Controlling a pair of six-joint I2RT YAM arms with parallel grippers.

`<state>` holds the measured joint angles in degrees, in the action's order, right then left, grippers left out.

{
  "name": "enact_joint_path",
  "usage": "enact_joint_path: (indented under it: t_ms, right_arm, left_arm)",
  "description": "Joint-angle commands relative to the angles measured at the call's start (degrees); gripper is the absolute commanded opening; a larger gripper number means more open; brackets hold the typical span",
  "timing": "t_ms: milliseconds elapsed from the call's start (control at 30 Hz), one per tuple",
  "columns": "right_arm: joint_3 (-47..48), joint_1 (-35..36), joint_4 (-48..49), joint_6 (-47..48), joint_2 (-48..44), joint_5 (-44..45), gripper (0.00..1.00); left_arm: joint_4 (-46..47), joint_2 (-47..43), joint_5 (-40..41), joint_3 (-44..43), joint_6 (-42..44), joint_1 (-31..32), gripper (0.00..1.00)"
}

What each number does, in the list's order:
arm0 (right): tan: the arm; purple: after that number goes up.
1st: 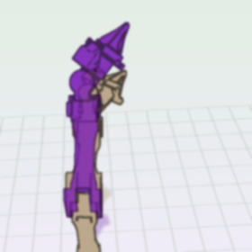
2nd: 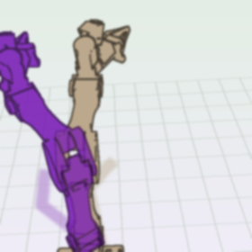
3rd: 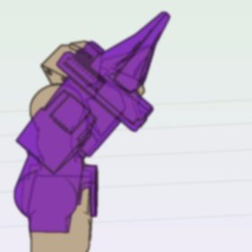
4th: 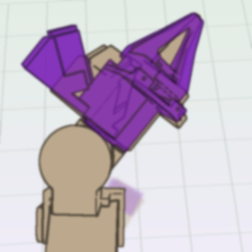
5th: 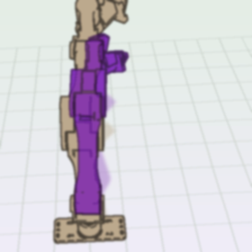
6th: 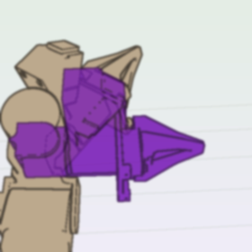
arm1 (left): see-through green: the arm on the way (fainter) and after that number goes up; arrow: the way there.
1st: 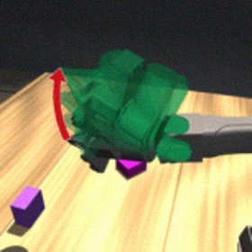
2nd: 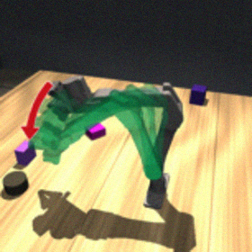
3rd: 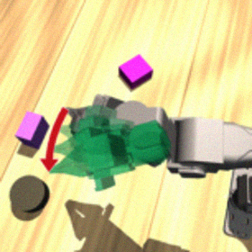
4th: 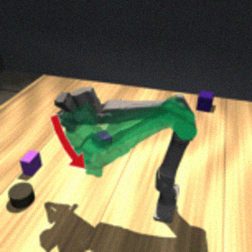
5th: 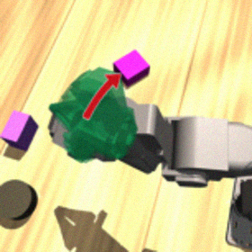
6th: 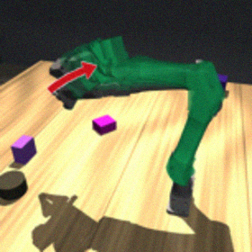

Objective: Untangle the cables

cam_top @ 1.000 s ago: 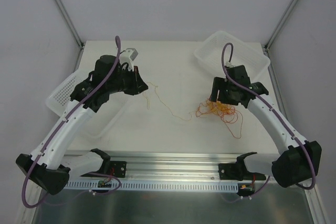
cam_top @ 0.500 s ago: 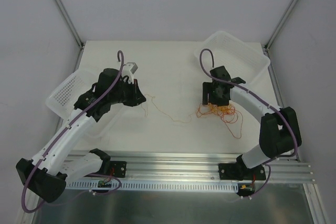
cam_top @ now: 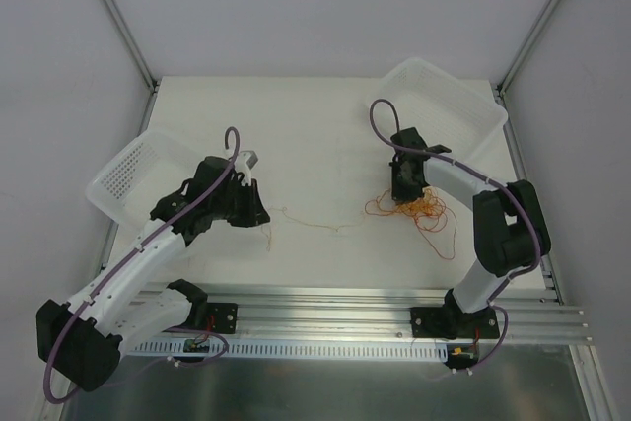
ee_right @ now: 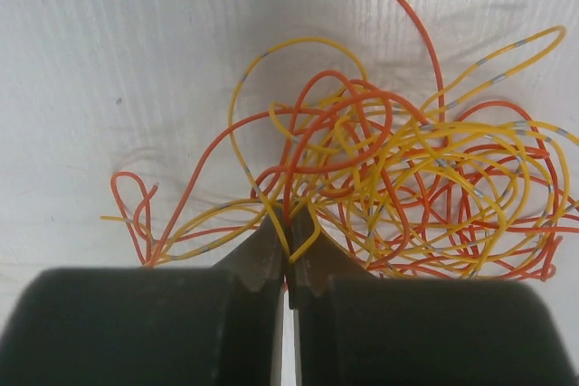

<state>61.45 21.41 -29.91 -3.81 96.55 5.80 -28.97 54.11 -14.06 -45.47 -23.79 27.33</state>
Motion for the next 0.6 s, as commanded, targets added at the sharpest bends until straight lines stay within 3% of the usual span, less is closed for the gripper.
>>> enact_joint_path:
  t_ms: [0, 67, 100, 200, 333, 567]
  right_arm:
    - [2.62, 0.04, -2.43, -0.67, -4.08, 1.49, 0.01]
    - [3.41, 0.65, -3.57, -0.32, -5.84, 2.1, 0.01]
    - [3.76, 1.0, -4.27, -0.14, -6.46, 2.63, 0.01]
    - [5.17, 2.67, -6.73, 0.65, -8.92, 5.0, 0.01]
    - [6.22, 5.13, -9.11, 0.48, -11.29, 7.81, 0.01]
    - [7.98, 8.29, -12.54, -3.12, -15.95, 9.05, 0.01]
  left_arm:
    - [0.76, -0.49, -3.16, 2.14, -2.22, 0.35, 0.06]
    - [0.85, -0.14, -3.07, 2.41, -1.96, 0.79, 0.2]
    - [0.76, -0.06, -2.99, 2.15, -1.7, 1.05, 0.4]
    - [0.93, 0.47, -3.6, -0.49, 0.06, 1.49, 0.73]
    - [1.29, 2.05, -7.8, -5.93, 1.99, 2.02, 0.98]
    - [4.7, 12.06, -6.78, -17.36, -0.99, 9.73, 0.99]
